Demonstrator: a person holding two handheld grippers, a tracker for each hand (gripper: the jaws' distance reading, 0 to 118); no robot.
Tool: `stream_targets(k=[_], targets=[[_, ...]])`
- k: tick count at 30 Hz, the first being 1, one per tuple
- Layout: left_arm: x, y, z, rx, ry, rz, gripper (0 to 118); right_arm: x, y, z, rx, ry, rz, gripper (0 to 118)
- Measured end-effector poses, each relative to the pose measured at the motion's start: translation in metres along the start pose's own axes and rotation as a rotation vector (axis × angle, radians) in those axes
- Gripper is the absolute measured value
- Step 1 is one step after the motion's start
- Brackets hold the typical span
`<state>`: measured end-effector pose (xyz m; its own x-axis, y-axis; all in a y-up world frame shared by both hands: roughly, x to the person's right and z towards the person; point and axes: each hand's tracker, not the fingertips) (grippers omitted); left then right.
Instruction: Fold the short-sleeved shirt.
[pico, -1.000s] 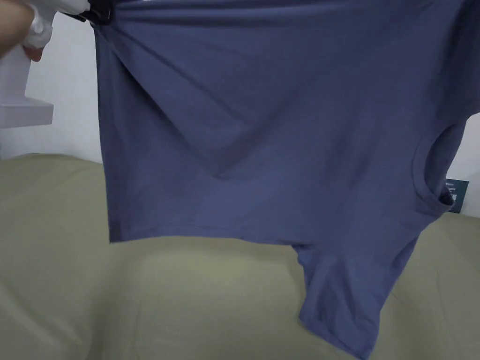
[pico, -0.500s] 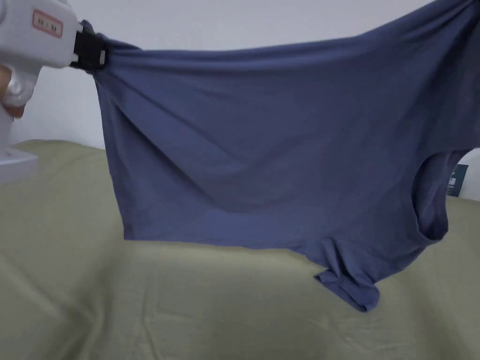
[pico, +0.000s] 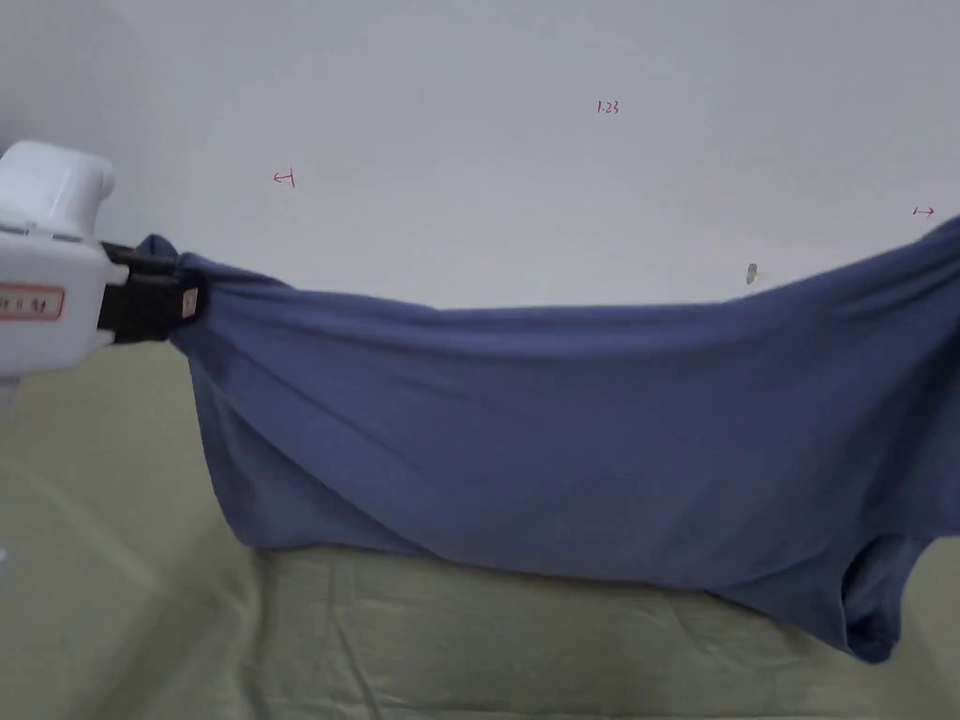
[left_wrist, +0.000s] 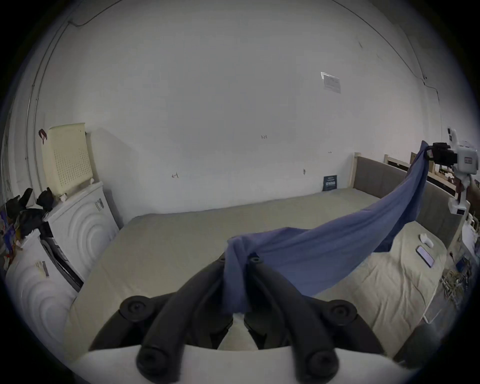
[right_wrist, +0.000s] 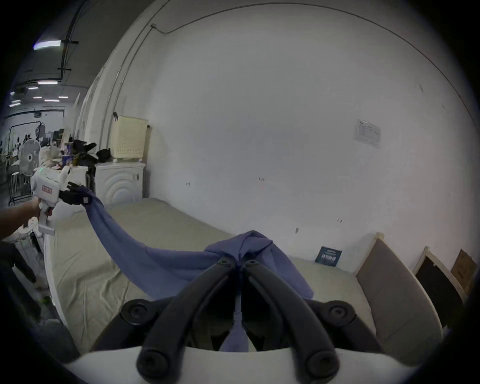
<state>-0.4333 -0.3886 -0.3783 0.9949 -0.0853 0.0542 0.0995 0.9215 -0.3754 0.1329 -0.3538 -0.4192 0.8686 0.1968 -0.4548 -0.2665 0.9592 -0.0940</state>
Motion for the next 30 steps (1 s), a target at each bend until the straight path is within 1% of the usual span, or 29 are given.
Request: stream_targets(k=[3, 5, 6, 8, 10, 11, 12, 16, 17, 18, 20, 21, 22, 23, 24, 25, 26, 27, 28, 30], targets=[[0.004, -0.03, 0.025, -0.022, -0.025, 0.014, 6, -0.01, -0.026, 0.025, -0.029, 0.014, -0.018, 1], [0.007, -0.054, 0.041, -0.034, -0.03, 0.033, 6, -0.018, -0.049, 0.042, -0.056, 0.037, -0.059, 1], [0.009, -0.069, 0.047, -0.039, -0.041, 0.052, 6, -0.024, -0.062, 0.051, -0.059, 0.035, -0.061, 1], [0.012, -0.099, 0.057, -0.064, -0.057, 0.101, 6, -0.04, -0.088, 0.068, -0.085, 0.032, -0.093, 1], [0.013, -0.129, 0.064, -0.093, -0.065, 0.145, 6, -0.051, -0.117, 0.083, -0.125, 0.042, -0.171, 1], [0.014, -0.148, 0.068, -0.123, -0.081, 0.183, 6, -0.06, -0.132, 0.092, -0.14, 0.033, -0.192, 1], [0.018, -0.166, 0.072, -0.143, -0.096, 0.194, 6, -0.067, -0.148, 0.101, -0.163, 0.026, -0.221, 1], [0.032, -0.221, 0.081, -0.231, -0.108, 0.186, 6, -0.094, -0.202, 0.132, -0.234, 0.013, -0.283, 1], [0.035, -0.234, 0.081, -0.283, -0.123, 0.19, 6, -0.101, -0.216, 0.141, -0.266, 0.005, -0.329, 1], [0.034, -0.24, 0.082, -0.288, -0.112, 0.196, 6, -0.106, -0.225, 0.147, -0.295, 0.013, -0.342, 1], [0.033, -0.257, 0.085, -0.311, -0.127, 0.229, 6, -0.114, -0.242, 0.158, -0.339, -0.009, -0.364, 1], [0.034, -0.265, 0.087, -0.319, -0.129, 0.236, 6, -0.117, -0.25, 0.163, -0.36, -0.013, -0.386, 1], [0.036, -0.271, 0.089, -0.336, -0.133, 0.24, 7, -0.118, -0.259, 0.167, -0.376, -0.029, -0.429, 1], [0.038, -0.277, 0.09, -0.346, -0.138, 0.239, 10, -0.119, -0.265, 0.169, -0.396, -0.042, -0.453, 1], [0.04, -0.284, 0.09, -0.366, -0.153, 0.234, 20, -0.119, -0.271, 0.171, -0.414, -0.046, -0.469, 1], [0.043, -0.291, 0.09, -0.385, -0.15, 0.216, 38, -0.119, -0.277, 0.171, -0.441, -0.065, -0.48, 3], [0.045, -0.296, 0.091, -0.397, -0.145, 0.207, 75, -0.12, -0.28, 0.17, -0.457, -0.087, -0.476, 13], [0.046, -0.303, 0.088, -0.42, -0.122, 0.196, 93, -0.117, -0.284, 0.169, -0.467, -0.117, -0.485, 34], [0.046, -0.308, 0.088, -0.435, -0.101, 0.203, 96, -0.114, -0.285, 0.168, -0.484, -0.143, -0.498, 55], [0.039, -0.313, 0.094, -0.437, -0.06, 0.267, 96, -0.111, -0.285, 0.167, -0.485, -0.159, -0.511, 77]])
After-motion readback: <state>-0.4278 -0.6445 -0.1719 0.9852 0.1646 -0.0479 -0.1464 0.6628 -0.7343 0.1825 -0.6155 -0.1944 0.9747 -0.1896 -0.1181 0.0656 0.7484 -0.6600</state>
